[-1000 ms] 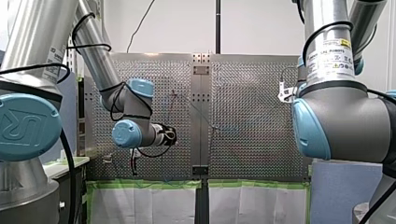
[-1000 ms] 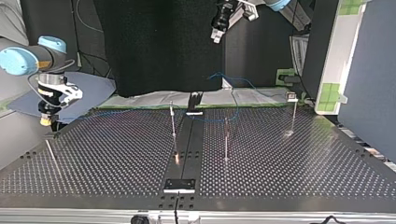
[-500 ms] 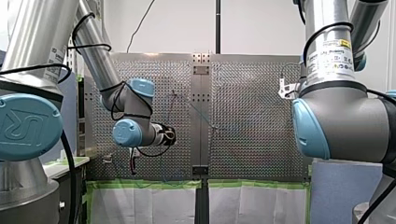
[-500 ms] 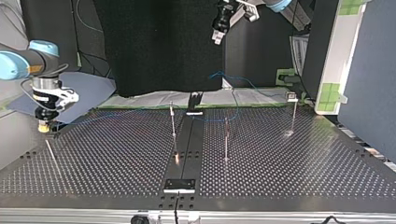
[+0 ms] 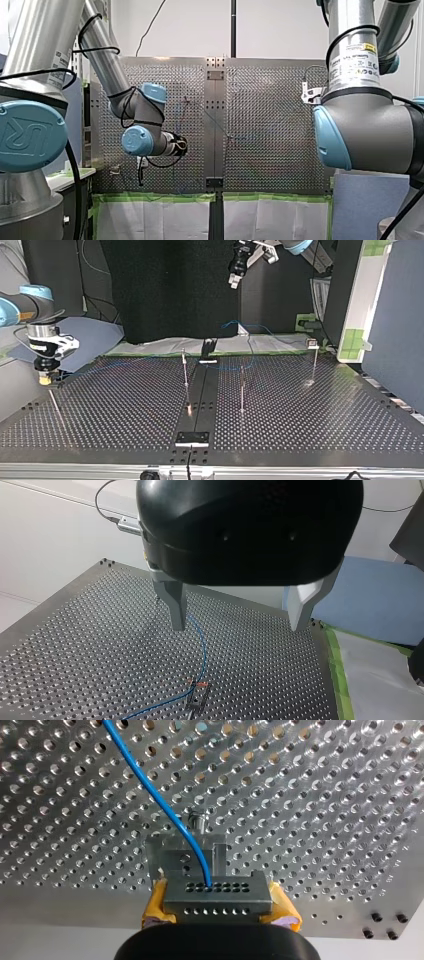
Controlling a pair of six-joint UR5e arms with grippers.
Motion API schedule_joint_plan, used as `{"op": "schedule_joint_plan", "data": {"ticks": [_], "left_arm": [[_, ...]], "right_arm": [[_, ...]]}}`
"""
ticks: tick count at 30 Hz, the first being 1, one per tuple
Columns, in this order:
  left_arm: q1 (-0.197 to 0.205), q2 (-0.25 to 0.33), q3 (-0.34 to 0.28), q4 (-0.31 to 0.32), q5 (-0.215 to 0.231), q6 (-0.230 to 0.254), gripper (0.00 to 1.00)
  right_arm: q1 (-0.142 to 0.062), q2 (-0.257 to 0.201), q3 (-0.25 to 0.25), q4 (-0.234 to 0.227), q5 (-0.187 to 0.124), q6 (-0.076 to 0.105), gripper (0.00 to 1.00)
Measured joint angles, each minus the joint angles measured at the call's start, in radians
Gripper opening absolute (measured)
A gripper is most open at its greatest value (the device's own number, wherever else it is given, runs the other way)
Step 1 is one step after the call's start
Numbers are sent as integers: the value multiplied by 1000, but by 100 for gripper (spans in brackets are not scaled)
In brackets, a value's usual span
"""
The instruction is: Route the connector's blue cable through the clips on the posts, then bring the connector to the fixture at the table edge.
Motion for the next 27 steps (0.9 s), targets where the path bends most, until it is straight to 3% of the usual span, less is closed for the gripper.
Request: {"op": "schedule_joint_plan", "data": {"ticks": [27], "left_arm": [[3, 0, 0, -27, -30, 20, 100]], "right_arm": [[-54, 15, -8, 46, -225, -3, 0]]}}
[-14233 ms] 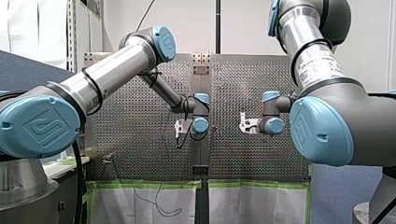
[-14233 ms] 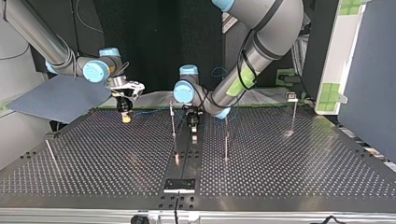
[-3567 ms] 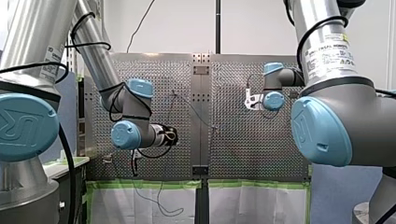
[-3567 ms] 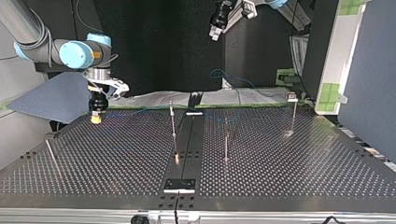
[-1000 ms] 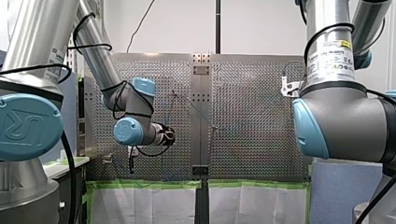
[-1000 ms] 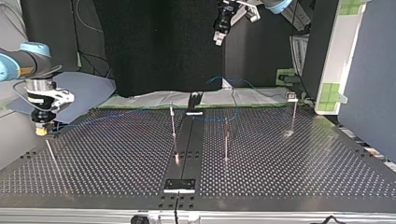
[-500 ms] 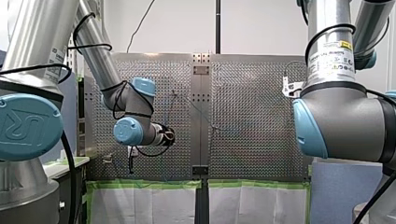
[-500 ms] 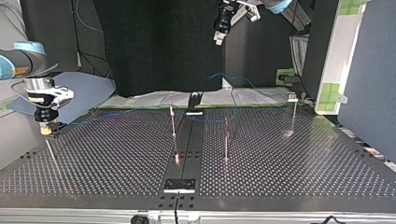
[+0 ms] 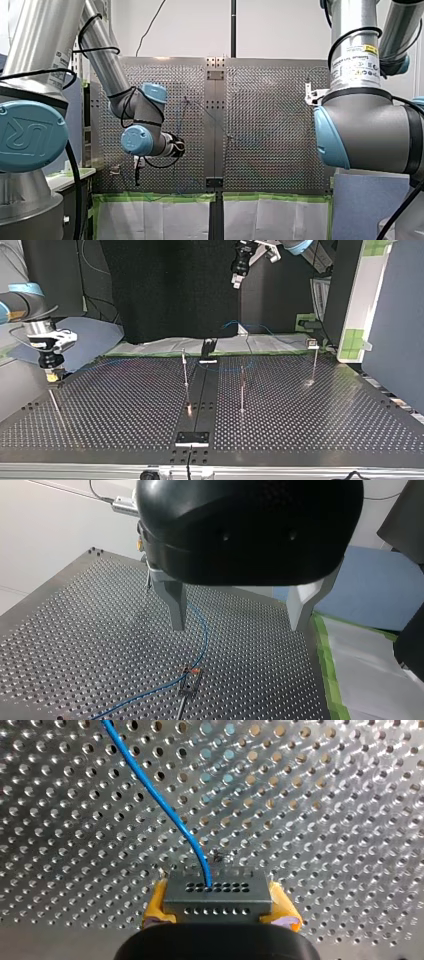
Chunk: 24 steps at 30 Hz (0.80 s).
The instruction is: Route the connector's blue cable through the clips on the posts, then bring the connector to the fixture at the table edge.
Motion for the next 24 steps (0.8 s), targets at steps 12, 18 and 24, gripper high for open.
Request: {"op": "schedule_joint_plan", "data": {"ticks": [12, 18, 24], "left_arm": [[3, 0, 0, 0, -2, 3, 100], [2, 0, 0, 0, -2, 5, 100], [3, 0, 0, 0, -2, 5, 100]], "right_arm": [[-7, 15, -19, 16, 7, -9, 0], [-9, 19, -21, 12, 18, -8, 0], [-8, 25, -32, 13, 23, -8, 0]]}}
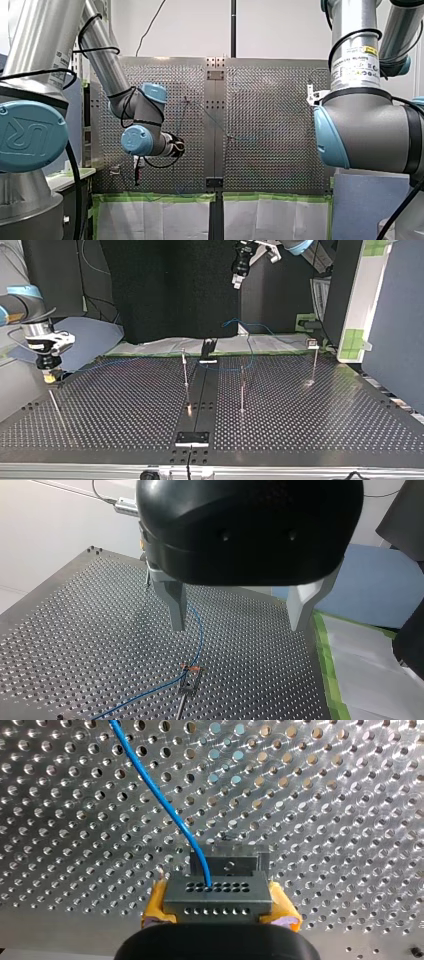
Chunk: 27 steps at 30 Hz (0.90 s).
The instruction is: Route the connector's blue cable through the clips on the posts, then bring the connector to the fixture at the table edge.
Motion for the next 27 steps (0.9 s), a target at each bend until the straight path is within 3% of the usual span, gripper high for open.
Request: {"op": "schedule_joint_plan", "data": {"ticks": [27], "left_arm": [[0, 0, 0, 0, 0, 0, 100]], "right_arm": [[16, 30, -45, -13, 3, -4, 0]]}}
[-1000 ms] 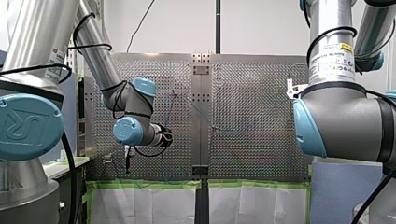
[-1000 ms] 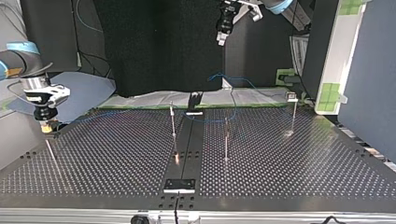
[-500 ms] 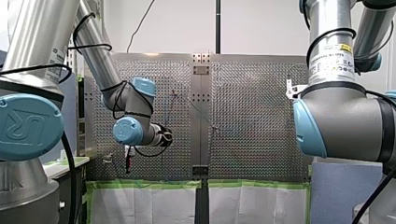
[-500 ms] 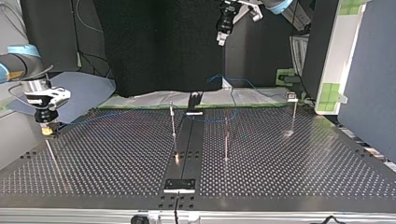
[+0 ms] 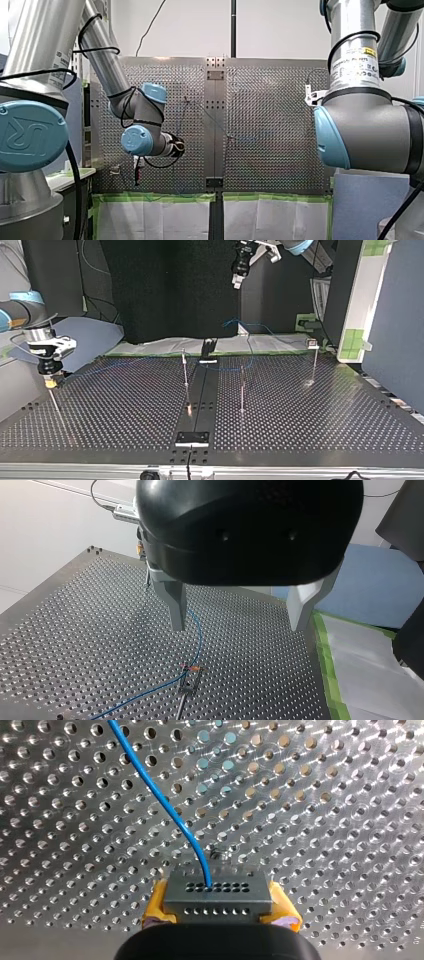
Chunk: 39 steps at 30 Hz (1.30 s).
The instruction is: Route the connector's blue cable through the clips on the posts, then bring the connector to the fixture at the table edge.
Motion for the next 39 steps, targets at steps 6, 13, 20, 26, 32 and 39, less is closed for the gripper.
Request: {"op": "schedule_joint_plan", "data": {"ticks": [6, 13, 20, 26, 32, 39], "left_arm": [[0, 0, 0, 0, 0, 0, 100], [0, 0, 0, 0, 0, 0, 100], [2, 1, 0, 1, 0, 0, 100], [6, 0, 0, 0, 0, 0, 100], [9, 0, 0, 0, 0, 0, 100], [10, 0, 0, 0, 0, 0, 100]], "right_arm": [[4, 1, 0, -8, 2, -12, 0], [11, 2, 2, -5, 6, -31, 0], [14, 2, 4, -1, 6, -39, 0], [14, 6, 9, -5, 10, -39, 0], [14, 5, 8, -14, 12, -35, 0], [15, 7, 8, -34, 19, -28, 0]]}}
